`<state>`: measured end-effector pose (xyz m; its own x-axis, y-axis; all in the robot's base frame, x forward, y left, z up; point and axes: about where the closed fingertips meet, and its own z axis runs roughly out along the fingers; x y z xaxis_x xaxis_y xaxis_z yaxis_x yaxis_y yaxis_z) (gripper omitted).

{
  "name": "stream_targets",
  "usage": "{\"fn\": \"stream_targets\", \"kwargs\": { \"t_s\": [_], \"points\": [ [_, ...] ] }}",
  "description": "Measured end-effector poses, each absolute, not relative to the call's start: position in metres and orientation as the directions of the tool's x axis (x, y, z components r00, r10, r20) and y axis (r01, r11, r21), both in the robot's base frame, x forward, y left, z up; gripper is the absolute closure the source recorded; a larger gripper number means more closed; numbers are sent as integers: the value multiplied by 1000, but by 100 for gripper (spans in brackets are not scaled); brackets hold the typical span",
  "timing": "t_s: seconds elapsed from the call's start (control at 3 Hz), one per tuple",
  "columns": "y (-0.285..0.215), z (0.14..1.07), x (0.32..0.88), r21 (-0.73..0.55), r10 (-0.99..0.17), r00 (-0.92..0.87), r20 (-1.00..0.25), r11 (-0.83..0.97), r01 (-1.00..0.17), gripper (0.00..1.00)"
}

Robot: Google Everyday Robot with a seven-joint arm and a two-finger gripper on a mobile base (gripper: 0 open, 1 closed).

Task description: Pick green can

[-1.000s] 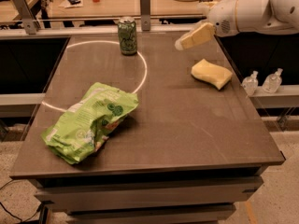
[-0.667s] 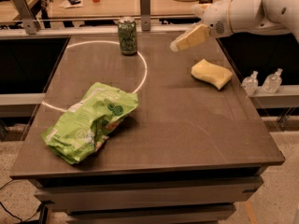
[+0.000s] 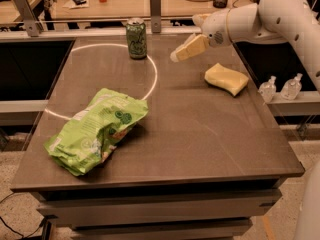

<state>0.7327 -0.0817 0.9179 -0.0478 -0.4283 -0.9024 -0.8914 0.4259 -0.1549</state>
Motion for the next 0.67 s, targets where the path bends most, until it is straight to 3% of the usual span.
{"fn": "stream_targets", "kwargs": {
  "t_s": [0.67],
  "points": [
    [-50,881,765,-101,-409,-122,-904,484,-869,0]
  ]
}}
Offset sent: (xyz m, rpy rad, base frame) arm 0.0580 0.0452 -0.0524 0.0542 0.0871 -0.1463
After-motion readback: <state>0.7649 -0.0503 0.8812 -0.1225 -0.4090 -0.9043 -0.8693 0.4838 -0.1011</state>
